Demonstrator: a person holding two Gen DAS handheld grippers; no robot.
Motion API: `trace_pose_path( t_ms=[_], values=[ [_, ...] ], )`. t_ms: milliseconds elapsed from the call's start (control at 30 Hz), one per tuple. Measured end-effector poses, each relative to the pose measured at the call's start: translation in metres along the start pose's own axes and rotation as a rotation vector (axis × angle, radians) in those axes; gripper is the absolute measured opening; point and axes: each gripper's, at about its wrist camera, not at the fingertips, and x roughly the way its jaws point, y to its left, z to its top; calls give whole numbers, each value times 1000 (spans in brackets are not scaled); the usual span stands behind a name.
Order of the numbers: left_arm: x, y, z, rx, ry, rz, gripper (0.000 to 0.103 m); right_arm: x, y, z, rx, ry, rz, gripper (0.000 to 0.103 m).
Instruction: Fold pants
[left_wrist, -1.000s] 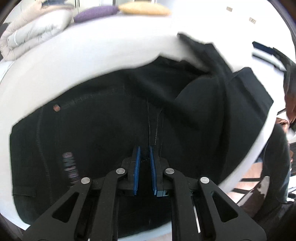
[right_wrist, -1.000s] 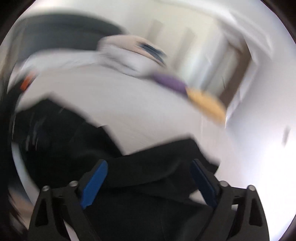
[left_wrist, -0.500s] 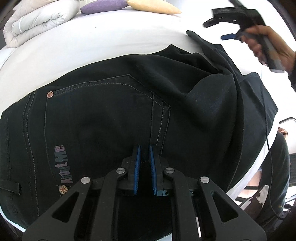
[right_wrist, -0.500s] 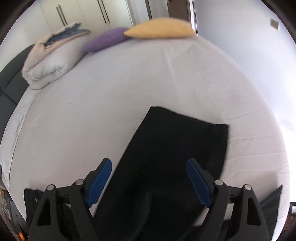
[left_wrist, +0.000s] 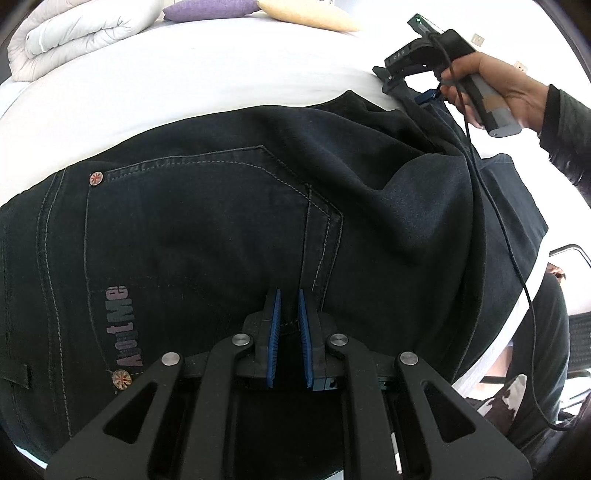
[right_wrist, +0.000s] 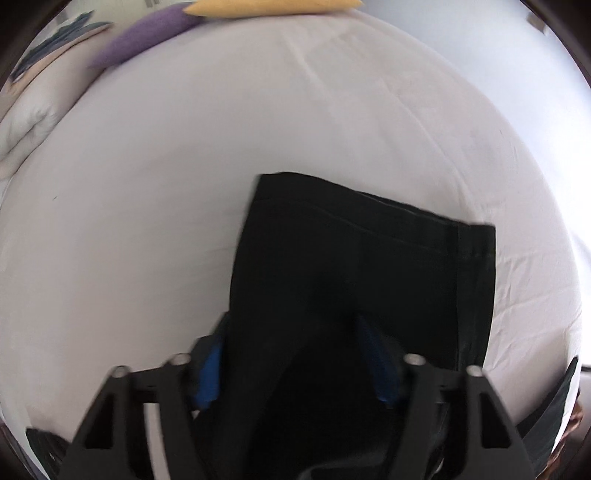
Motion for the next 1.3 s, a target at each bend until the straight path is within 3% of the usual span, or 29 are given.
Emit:
trace_pose_path(
  t_ms=[100, 133, 300, 467, 600, 733, 800, 900, 1000, 1067, 1133, 1200, 1300],
  values=[
    [-2, 2, -1, -3, -3, 1, 10, -5, -5, 1, -32, -30, 19, 26],
    [-3, 2, -1, -3, -3, 2, 10, -8, -10, 3, -19, -37, 40, 7],
    [-3, 0, 0, 4, 7, 21, 10, -53, -44, 2, 14, -165, 163, 6],
    [0, -3, 3, -6, 23, 15, 10, -129, -122, -28, 132, -357, 343, 5],
    [1, 5, 8, -56, 36, -28, 10, -182, -213, -96, 287, -496, 496, 5],
    [0, 12, 13, -98, 43, -59, 10, -181, -288, -173, 421, -542, 606, 6],
    [-1, 14, 15, -125, 44, -64, 10, -162, -314, -214, 506, -494, 578, 8],
    [-4, 12, 18, -135, 47, -44, 10, -121, -343, -247, 638, -367, 599, 13],
    [-5, 10, 18, -122, 54, -3, 10, -110, -348, -260, 655, -367, 607, 41],
    [-6, 7, 17, -124, 57, 10, 10, -112, -343, -259, 626, -394, 630, 68],
    [-7, 6, 17, -130, 59, 17, 10, -109, -338, -262, 632, -391, 687, 80],
    [-7, 4, 12, -137, 56, 15, 10, -100, -338, -265, 676, -385, 720, 81],
    [-5, 1, 16, -150, 51, 9, 10, -84, -342, -274, 752, -351, 703, 80]
  ],
)
